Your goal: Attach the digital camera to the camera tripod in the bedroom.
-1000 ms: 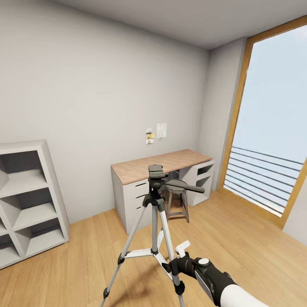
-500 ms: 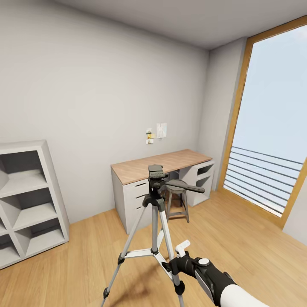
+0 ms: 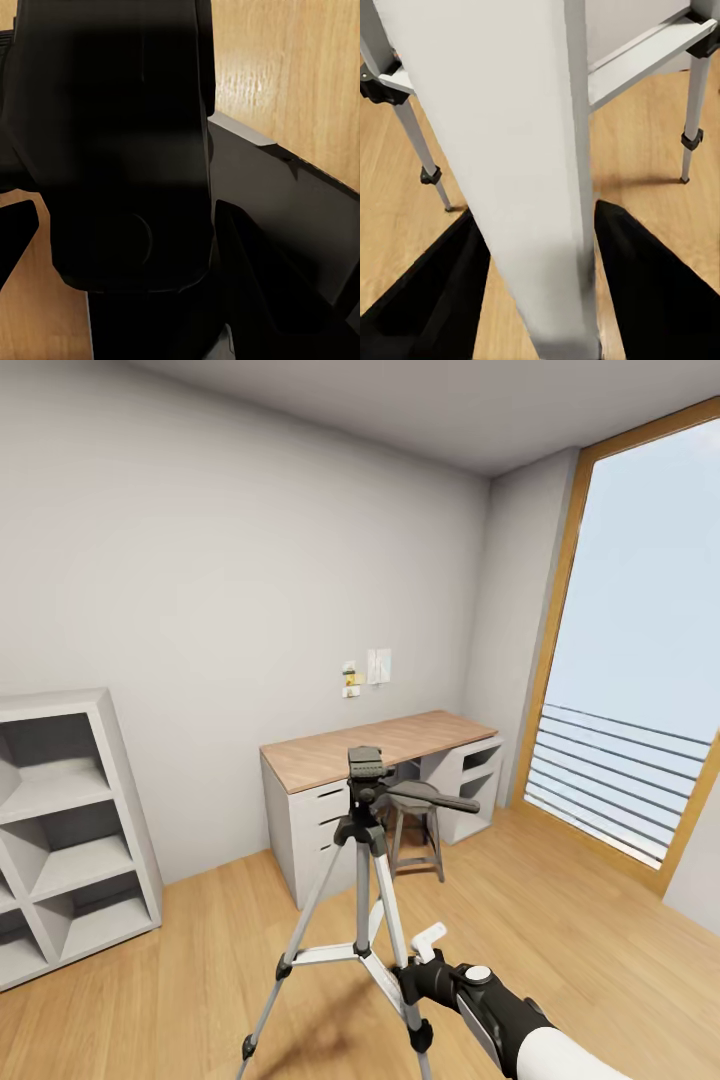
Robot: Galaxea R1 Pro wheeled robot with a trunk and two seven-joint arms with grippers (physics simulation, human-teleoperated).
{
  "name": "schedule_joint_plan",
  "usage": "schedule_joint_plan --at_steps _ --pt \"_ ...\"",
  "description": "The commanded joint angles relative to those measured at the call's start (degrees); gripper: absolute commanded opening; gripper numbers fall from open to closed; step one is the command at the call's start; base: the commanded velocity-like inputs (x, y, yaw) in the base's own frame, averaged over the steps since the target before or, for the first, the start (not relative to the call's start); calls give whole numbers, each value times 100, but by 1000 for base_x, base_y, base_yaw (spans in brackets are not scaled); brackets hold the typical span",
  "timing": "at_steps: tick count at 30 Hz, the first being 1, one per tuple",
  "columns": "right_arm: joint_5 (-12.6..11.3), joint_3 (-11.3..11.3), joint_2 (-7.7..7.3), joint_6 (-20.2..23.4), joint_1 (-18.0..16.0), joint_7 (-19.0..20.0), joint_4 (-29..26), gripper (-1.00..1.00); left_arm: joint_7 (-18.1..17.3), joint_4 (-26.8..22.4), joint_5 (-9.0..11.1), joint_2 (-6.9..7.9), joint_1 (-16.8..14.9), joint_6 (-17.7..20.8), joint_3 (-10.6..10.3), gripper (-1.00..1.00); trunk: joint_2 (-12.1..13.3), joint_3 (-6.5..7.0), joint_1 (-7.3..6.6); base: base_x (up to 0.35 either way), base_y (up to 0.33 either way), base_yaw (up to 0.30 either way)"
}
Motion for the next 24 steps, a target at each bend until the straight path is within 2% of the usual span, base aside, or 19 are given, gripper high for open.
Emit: schedule_joint_plan --at_steps 1,19,24 --pt "38 -16 2 16 -3 19 -10 -100 28 -1 15 -2 -4 -13 -49 -100 -9 -10 2 0 0 0" --pt "45 -19 -7 3 -3 18 -10 -100 28 -1 21 -2 -4 -12 -49 -100 -9 -10 2 0 0 0" --pt "45 -19 -7 -5 -3 18 -10 -100 42 -18 79 46 -4 -6 -29 -100 -9 -10 2 0 0 0"
